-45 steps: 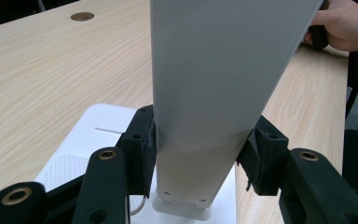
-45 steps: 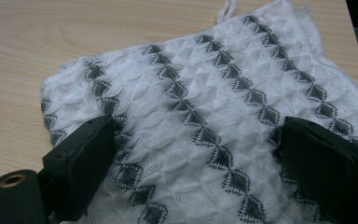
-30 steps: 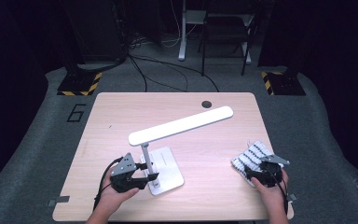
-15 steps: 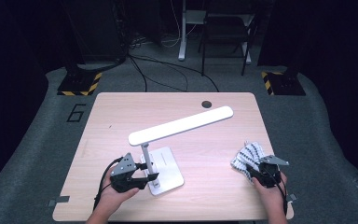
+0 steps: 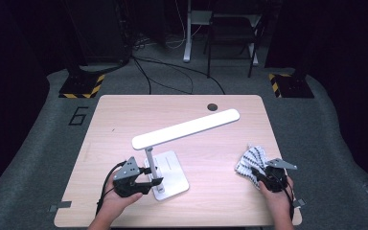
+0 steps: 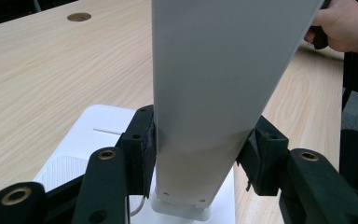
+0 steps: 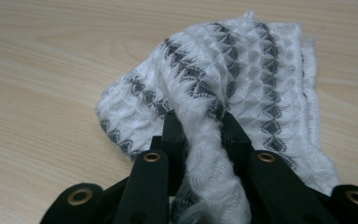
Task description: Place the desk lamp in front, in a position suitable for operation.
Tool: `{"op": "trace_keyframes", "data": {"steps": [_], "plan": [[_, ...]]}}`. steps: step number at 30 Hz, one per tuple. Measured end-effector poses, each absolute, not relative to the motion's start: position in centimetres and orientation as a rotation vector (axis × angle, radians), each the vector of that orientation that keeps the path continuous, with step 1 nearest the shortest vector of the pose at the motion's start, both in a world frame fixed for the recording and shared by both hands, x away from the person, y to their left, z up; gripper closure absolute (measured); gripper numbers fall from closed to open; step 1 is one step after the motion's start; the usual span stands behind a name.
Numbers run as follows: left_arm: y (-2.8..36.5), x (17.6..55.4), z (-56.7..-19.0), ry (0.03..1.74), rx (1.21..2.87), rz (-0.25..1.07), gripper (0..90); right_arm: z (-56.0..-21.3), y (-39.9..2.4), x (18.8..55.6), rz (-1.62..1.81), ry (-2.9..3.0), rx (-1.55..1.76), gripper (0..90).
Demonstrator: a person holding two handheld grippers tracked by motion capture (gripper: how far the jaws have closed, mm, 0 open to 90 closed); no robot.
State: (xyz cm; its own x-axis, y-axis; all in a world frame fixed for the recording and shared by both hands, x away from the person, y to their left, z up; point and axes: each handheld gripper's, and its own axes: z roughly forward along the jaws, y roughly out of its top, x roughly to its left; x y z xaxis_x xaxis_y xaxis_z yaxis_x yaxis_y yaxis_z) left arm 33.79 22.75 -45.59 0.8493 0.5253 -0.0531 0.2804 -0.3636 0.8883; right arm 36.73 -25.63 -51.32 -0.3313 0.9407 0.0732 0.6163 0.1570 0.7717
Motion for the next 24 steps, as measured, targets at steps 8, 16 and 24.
{"op": "trace_keyframes", "data": {"steps": [8, 16, 24], "plan": [[22.8, 33.8, -45.7, 0.585, 1.961, 0.281, 51.5, -49.8, -23.7, 35.7, 1.138, 2.048, 1.343, 75.8], [22.9, 33.8, -45.7, 0.582, 1.963, 0.274, 51.5, -48.7, -20.0, 34.7, 1.257, 2.149, 1.162, 75.3], [22.9, 33.7, -45.7, 0.569, 1.969, 0.27, 51.6, -48.1, -15.6, 33.9, 1.355, 2.29, 1.011, 74.9]]}}
